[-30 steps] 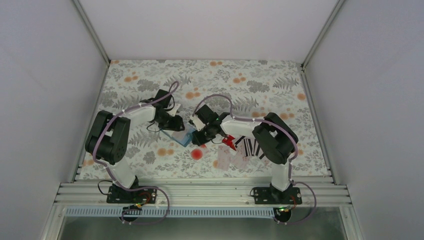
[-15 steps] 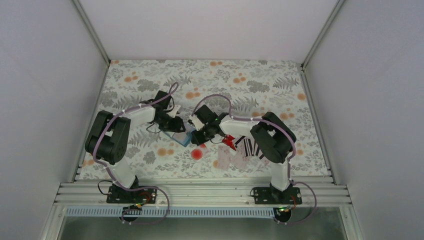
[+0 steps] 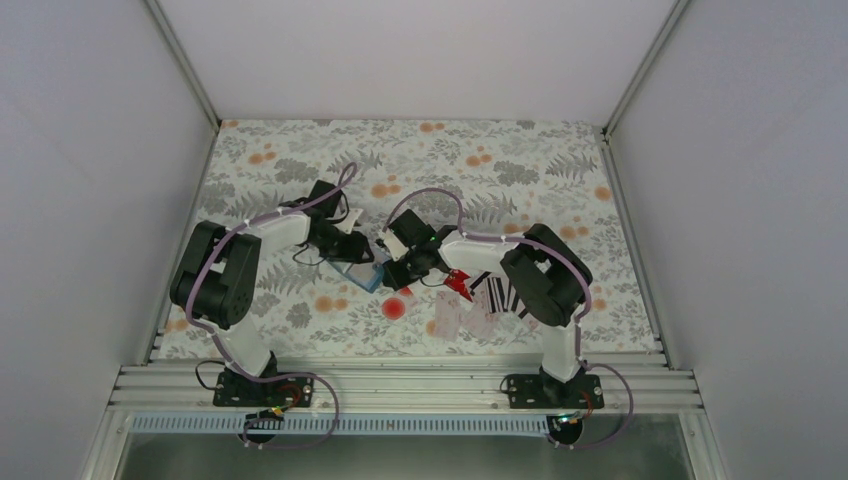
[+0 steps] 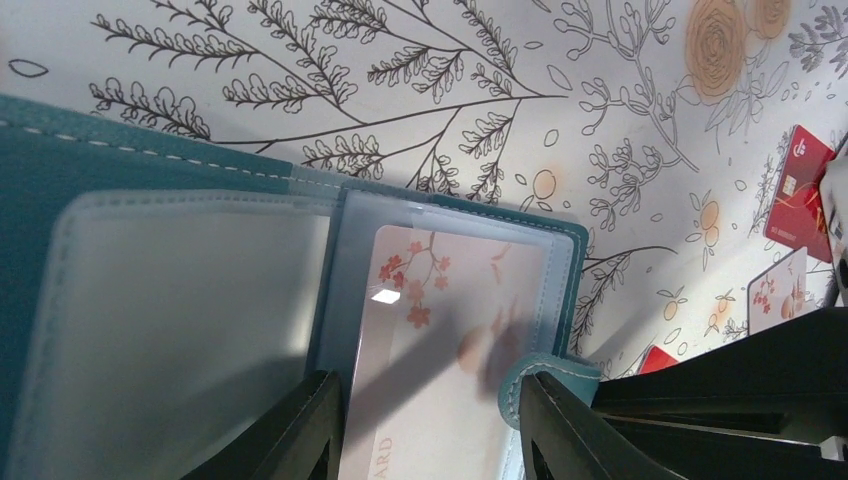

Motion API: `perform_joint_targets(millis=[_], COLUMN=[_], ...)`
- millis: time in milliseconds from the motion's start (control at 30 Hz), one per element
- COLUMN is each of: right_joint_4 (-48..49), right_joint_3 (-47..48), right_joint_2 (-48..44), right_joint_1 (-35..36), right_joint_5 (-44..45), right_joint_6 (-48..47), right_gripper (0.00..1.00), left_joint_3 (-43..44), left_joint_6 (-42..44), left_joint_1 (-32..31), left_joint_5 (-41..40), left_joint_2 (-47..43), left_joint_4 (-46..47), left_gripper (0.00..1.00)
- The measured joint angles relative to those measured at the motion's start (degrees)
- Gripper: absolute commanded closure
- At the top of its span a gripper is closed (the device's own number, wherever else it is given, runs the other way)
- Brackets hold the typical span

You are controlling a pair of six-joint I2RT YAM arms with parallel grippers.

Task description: Put the credit cards into the card holder

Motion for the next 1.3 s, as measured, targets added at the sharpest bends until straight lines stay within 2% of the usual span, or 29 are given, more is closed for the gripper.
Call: perform_joint_targets(millis=[367, 933, 1300], right_joint_4=[0.26, 2.12, 1.77], right_joint_3=[-0.02, -0.35, -1.92], right_joint_2=[-0.04, -0.55, -2.08], right_joint_1=[-0.15, -5.42, -6.27], right_joint_5=[1.25, 7.28, 8.41], right_joint_6=[-0.44, -0.85, -0.92], right_gripper=[0.94, 0.94, 0.94], left_joint_3=[0.00, -1.84, -0.61], left_joint_6=[-0.28, -8.68, -9.53], left_joint_1=[-0.04, -0.44, -0.48], left_joint_5=[1.57, 3.72, 3.17], left_joint_2=[0.00, -0.76, -0.52], left_joint_4=[0.28, -0.11, -1.18], left_gripper=[0.55, 0.55, 0.54])
